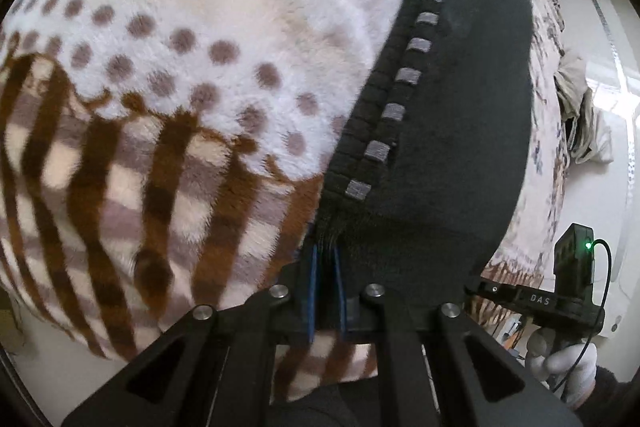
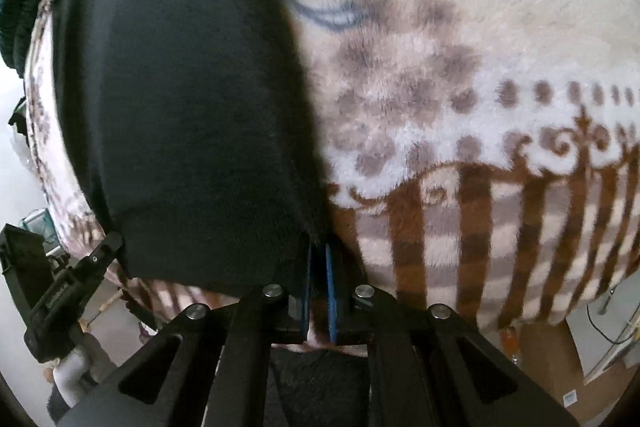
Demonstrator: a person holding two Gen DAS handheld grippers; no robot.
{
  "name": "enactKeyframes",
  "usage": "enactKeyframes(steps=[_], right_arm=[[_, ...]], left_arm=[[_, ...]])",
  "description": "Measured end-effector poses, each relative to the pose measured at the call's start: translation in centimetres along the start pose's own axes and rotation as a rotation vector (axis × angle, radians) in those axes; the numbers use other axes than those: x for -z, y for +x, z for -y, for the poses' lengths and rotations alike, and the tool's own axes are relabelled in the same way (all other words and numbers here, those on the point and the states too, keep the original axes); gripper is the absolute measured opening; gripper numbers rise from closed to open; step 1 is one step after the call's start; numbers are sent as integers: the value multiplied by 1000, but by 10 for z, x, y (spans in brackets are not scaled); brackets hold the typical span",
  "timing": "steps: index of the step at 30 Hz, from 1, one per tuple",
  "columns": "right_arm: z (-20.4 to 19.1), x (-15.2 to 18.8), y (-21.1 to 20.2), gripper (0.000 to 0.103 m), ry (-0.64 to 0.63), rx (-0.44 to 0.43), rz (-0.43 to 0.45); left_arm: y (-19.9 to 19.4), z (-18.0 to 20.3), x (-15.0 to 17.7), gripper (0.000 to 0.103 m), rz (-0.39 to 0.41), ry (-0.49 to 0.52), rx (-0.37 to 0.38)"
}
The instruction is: Fold small clothes
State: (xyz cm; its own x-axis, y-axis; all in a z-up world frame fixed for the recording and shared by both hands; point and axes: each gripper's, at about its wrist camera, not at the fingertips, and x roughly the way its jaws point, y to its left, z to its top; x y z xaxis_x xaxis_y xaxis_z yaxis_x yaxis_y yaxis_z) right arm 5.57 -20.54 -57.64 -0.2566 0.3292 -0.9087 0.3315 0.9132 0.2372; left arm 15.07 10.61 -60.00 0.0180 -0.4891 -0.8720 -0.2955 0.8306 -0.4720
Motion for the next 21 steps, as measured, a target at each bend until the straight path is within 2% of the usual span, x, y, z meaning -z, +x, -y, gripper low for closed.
enactKeyframes(steps=[2, 4, 5, 6, 8, 10, 13, 16, 19, 20, 21], right_arm=[[-1, -7, 2, 7, -2, -15, -26], [0, -9, 1, 13, 17, -94, -58], [5, -11, 0, 26, 32, -151, -66], [8, -10, -4, 41, 42, -199, -61], [14, -9, -8, 52, 50, -257, -40], [15, -11, -7, 54, 46, -290, -26], [19, -21, 3, 59, -5, -349, -34], [21, -28, 16, 63, -36, -406, -46], [4, -29, 22, 66, -65, -452, -45], [1, -29, 23, 66, -73, -466, -47], [1, -26, 26, 66, -75, -478, -49]], left_arm=[[-3, 2, 0, 10, -9, -3, 15], [-14, 3, 2, 14, -16, -4, 69], [-21, -2, 2, 28, -12, -6, 73], [-29, -4, 3, 45, 3, -11, 110], [-34, -11, 2, 63, 21, -18, 148], [-27, -17, -1, 63, 28, -26, 178], [-7, -21, -10, 63, -12, -13, 196], [4, -14, -17, 65, -26, 24, 183], [-1, -11, -16, 65, -15, 25, 191], [-3, -9, -14, 64, -8, 34, 194], [-5, -7, -10, 58, -1, 42, 195]])
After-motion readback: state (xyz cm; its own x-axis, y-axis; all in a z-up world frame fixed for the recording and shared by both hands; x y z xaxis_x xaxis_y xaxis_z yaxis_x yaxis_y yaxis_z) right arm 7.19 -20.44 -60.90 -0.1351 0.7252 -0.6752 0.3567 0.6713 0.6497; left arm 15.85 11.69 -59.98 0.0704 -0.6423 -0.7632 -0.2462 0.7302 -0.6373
